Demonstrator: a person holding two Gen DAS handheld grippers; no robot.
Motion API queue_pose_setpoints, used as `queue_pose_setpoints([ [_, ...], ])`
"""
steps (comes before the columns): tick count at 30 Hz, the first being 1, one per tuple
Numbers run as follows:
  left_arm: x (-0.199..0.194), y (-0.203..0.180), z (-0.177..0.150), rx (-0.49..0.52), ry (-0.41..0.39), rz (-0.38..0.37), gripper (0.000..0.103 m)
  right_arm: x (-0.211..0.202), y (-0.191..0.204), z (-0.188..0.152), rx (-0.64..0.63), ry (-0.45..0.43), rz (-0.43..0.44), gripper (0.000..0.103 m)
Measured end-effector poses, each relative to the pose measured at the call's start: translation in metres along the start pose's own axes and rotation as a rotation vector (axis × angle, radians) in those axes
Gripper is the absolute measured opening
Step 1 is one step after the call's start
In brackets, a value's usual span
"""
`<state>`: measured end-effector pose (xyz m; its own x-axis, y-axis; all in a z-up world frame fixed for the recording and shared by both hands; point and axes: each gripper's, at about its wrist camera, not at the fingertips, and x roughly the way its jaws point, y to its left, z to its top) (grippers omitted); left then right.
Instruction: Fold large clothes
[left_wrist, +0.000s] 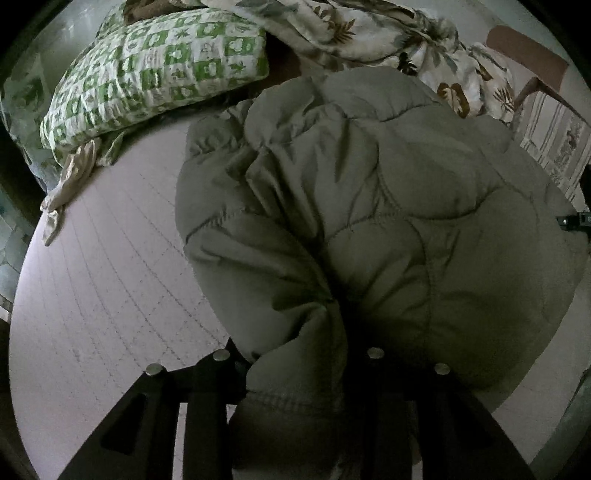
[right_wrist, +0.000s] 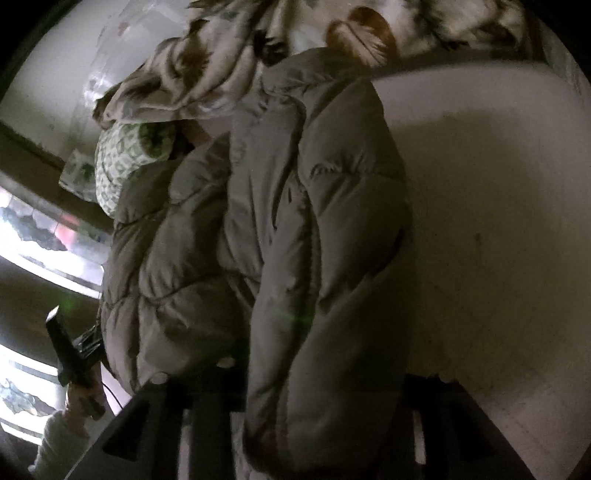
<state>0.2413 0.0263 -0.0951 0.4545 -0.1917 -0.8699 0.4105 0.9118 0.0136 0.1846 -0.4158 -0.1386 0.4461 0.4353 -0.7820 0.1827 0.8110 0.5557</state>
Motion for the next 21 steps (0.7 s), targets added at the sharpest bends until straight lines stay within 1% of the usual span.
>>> queue_pose_setpoints([
  [1,-0.001,-0.001,0.0,0.004,0.001,0.006,0.038,0.0,-0.001,0.0,0.0,-0.003,-0.005,0.046],
  [3,-0.002,0.001,0.0,-0.009,-0.004,0.009,0.043,0.0,0.001,0.001,0.004,-0.011,-0.009,0.055],
  [5,-0.005,0.005,-0.002,-0.034,-0.011,0.003,0.048,-0.002,0.003,0.002,0.009,-0.011,-0.02,0.068],
  [6,-0.006,0.007,-0.004,-0.046,-0.015,0.003,0.05,-0.002,0.004,0.003,0.014,-0.006,-0.021,0.072],
  [7,-0.009,0.009,-0.006,-0.059,-0.019,0.002,0.054,-0.003,0.005,0.003,0.016,-0.003,-0.025,0.078],
  [8,-0.01,0.011,-0.006,-0.069,-0.021,0.001,0.058,-0.005,0.006,0.002,0.016,-0.004,-0.035,0.089],
  [9,-0.012,0.013,-0.008,-0.081,-0.022,0.001,0.06,-0.008,0.006,0.001,0.015,-0.01,-0.05,0.097],
  [10,-0.013,0.016,-0.009,-0.097,-0.021,0.004,0.065,-0.011,0.008,0.0,0.01,-0.017,-0.061,0.103],
  [11,-0.015,0.018,-0.01,-0.111,-0.018,0.01,0.07,-0.013,0.01,0.0,0.01,-0.021,-0.069,0.103],
  [12,-0.016,0.02,-0.01,-0.119,-0.017,0.017,0.072,-0.016,0.011,0.0,0.012,-0.026,-0.079,0.103],
  [15,-0.024,0.021,-0.011,-0.121,-0.022,0.044,0.073,-0.03,0.014,-0.003,0.021,-0.054,-0.101,0.103],
  [18,-0.035,0.013,-0.014,-0.074,-0.031,0.094,0.073,-0.045,0.027,-0.004,-0.001,-0.088,-0.147,0.103],
  [19,-0.039,0.01,-0.016,-0.055,-0.036,0.113,0.073,-0.049,0.035,-0.007,-0.023,-0.095,-0.182,0.103],
  [21,-0.045,0.005,-0.019,-0.027,-0.048,0.145,0.074,-0.055,0.046,-0.011,-0.062,-0.103,-0.222,0.103],
])
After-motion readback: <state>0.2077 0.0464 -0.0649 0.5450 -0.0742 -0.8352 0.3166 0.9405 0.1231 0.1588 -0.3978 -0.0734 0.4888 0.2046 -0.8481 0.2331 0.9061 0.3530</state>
